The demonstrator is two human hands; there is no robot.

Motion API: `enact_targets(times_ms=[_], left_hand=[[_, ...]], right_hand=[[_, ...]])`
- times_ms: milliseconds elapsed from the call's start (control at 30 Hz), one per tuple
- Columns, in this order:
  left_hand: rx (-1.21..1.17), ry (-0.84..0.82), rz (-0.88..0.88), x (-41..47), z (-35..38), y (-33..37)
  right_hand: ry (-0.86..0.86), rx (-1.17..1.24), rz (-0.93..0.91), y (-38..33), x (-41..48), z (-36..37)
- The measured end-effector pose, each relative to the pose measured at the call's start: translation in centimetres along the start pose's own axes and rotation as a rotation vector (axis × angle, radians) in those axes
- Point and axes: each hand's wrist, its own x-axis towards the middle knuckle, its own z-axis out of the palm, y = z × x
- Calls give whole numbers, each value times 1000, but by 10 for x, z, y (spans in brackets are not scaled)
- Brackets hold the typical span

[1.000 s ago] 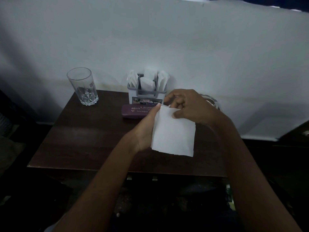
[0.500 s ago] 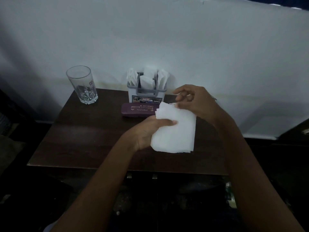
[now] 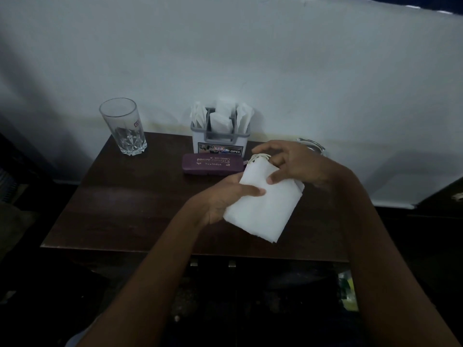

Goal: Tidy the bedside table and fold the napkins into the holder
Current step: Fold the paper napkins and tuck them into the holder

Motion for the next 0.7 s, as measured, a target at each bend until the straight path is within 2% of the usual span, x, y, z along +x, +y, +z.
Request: enact_targets(times_ms=[200, 267, 433, 533, 700], left_hand=[[-196, 225, 75, 4, -6, 3], [-222, 295, 121, 4, -6, 3], [-253, 418, 188, 4, -5, 4], [-265, 424, 224, 4, -4, 5], [-278, 431, 228, 1, 0, 9]], right_hand=[[448, 187, 8, 5, 3, -6], [508, 228, 22, 7, 6, -5], [484, 305, 68, 6, 7, -4], [457, 429, 64, 6, 5, -4], [405, 460, 72, 6, 7, -1]])
